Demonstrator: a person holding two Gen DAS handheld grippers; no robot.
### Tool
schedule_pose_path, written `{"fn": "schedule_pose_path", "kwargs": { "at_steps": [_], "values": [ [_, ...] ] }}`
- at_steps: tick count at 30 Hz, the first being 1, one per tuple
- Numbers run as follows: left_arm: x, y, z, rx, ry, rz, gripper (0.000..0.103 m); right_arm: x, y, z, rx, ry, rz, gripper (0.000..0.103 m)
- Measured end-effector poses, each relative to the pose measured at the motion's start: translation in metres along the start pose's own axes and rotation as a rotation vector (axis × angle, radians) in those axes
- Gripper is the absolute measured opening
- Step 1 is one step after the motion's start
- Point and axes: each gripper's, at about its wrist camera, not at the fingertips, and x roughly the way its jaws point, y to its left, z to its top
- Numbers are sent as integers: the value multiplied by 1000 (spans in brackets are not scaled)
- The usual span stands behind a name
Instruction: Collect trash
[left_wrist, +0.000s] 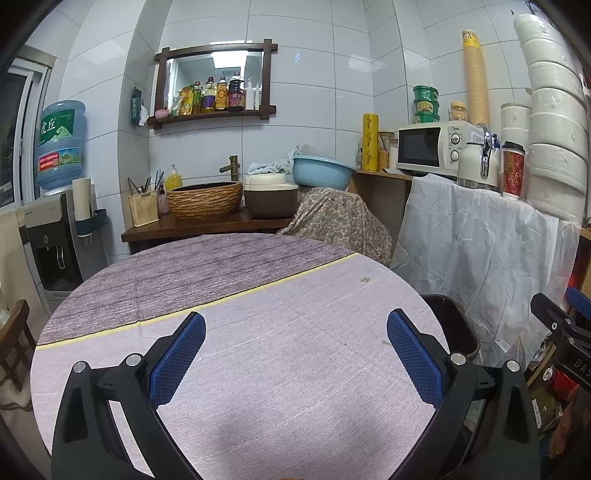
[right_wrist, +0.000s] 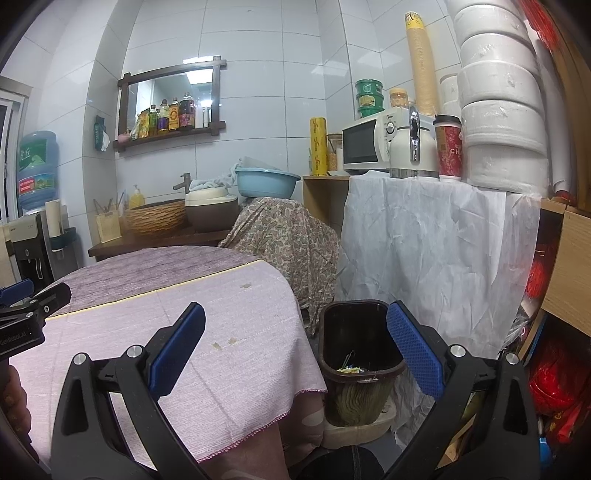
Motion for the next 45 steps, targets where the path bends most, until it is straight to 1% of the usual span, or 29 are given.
{"fn": "schedule_pose_path", "kwargs": {
  "at_steps": [7, 45],
  "values": [
    [2, 0, 0, -4, 11, -3, 98, 0, -1, 0, 1, 2, -1, 97],
    [5, -4, 0, 1, 20, -21, 98, 4, -5, -3, 3, 9, 1, 97]
  ]
}}
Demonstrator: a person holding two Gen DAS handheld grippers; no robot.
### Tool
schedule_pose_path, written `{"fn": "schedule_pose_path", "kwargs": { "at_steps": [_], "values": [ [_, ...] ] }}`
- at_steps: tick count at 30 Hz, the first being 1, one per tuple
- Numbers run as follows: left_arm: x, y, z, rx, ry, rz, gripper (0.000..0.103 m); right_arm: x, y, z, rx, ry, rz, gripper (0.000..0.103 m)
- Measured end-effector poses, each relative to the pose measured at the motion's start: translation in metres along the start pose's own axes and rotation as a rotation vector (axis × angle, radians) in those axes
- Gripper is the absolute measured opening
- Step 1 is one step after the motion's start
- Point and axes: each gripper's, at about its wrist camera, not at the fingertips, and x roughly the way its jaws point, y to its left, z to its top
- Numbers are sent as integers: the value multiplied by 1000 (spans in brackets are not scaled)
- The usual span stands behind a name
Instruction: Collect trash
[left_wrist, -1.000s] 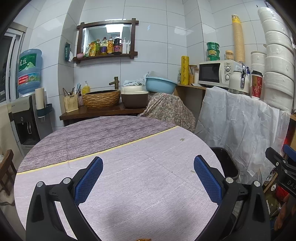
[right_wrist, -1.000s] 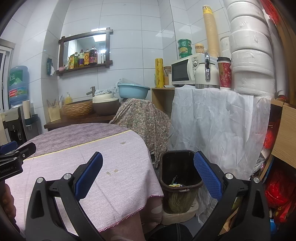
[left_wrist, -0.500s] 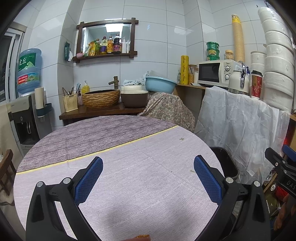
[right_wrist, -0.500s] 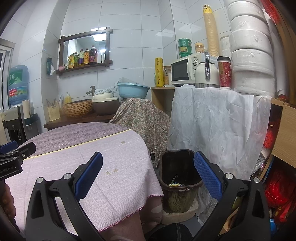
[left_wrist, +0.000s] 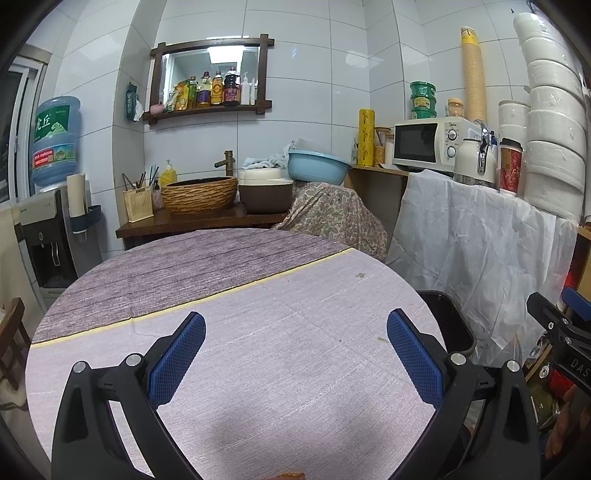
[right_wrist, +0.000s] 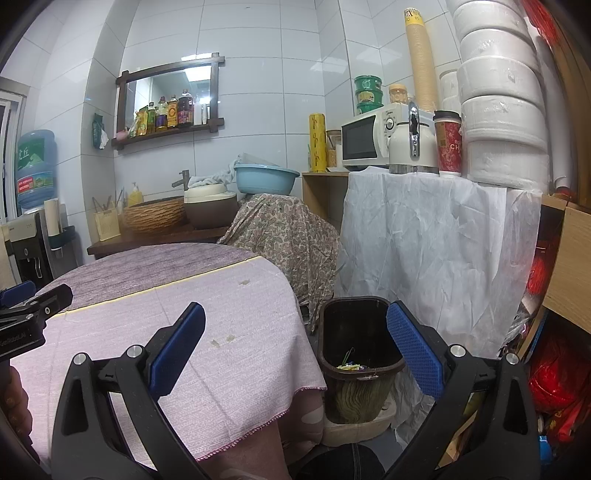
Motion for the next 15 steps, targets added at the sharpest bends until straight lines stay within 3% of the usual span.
{"fn": "schedule_pose_path", "kwargs": {
  "at_steps": [15],
  "values": [
    [-2, 1, 1, -3, -7, 3, 98, 1, -1, 0, 2, 6, -2, 97]
  ]
}}
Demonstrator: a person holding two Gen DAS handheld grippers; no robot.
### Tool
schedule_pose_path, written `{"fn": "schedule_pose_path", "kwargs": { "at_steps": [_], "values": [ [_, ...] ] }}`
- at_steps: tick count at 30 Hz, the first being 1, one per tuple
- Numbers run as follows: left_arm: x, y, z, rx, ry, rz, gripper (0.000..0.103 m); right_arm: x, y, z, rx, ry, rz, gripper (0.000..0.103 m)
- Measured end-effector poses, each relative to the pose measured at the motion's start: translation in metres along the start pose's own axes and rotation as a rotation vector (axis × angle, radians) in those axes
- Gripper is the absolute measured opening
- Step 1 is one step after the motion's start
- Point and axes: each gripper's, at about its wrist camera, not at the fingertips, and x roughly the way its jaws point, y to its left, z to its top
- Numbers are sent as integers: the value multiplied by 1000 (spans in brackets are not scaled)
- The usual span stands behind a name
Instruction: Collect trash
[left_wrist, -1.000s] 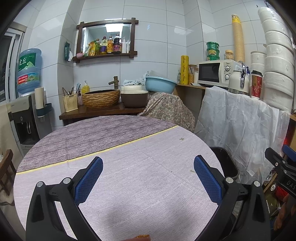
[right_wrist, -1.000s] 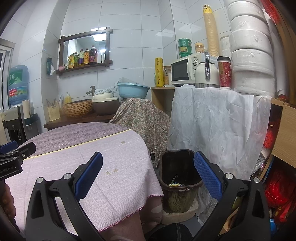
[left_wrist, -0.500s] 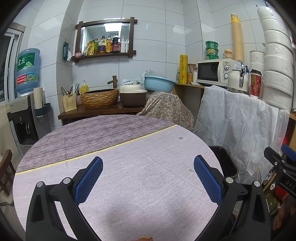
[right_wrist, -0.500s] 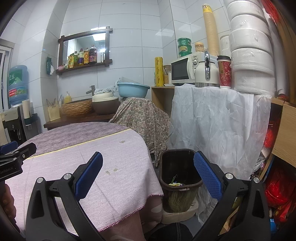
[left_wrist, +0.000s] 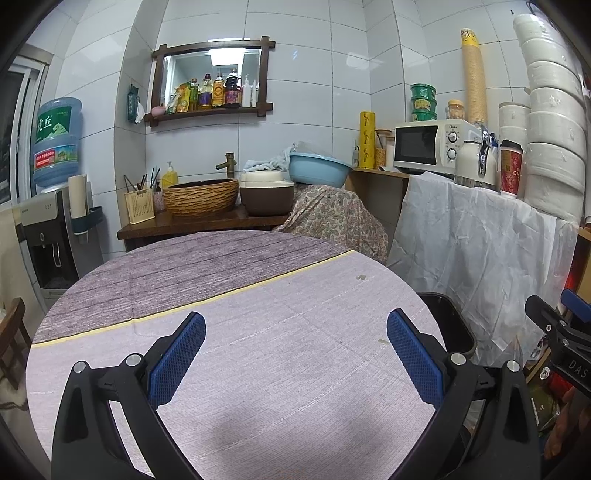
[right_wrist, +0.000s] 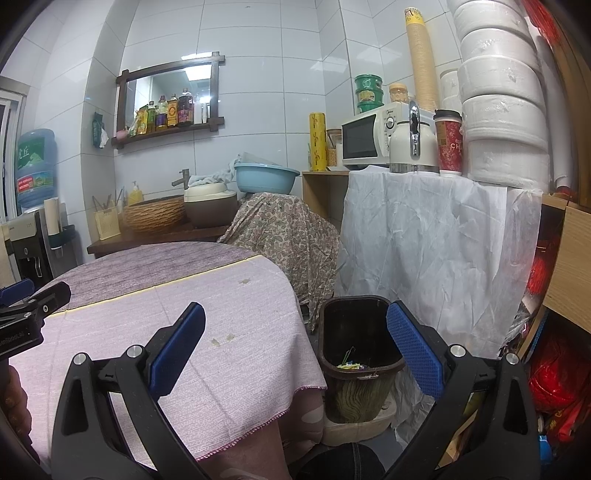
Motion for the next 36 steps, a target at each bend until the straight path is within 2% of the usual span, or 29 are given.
{"fn": "schedule_pose_path", "kwargs": {
  "at_steps": [36],
  "values": [
    [3, -1, -1, 6, 13, -8, 98, 0, 0, 1, -5, 6, 1, 97]
  ]
}}
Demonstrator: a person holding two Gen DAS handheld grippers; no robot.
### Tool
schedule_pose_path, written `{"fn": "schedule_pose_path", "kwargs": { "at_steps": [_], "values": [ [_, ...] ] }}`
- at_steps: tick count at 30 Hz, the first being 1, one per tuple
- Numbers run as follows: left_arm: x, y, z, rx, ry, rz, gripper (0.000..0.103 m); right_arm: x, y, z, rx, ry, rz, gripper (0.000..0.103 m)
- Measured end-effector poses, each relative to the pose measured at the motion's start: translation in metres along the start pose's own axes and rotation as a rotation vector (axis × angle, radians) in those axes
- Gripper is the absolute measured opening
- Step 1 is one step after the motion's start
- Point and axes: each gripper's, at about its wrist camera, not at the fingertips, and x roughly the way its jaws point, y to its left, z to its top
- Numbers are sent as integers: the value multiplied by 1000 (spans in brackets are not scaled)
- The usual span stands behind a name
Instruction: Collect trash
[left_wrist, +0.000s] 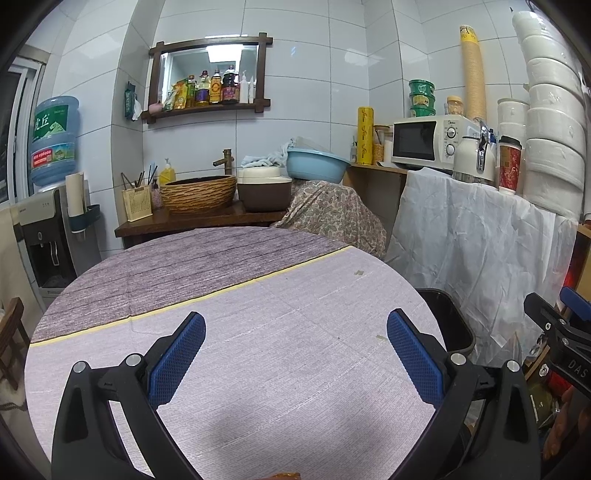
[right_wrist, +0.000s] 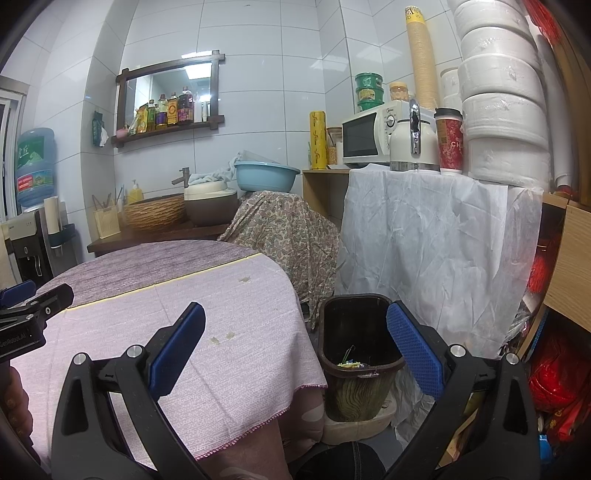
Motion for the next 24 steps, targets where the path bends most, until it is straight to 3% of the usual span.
{"fn": "schedule_pose_path", "kwargs": {
  "at_steps": [24],
  "values": [
    [1, -1, 0, 3, -6, -7, 98, -1, 0, 0, 1, 2, -2, 97]
  ]
}}
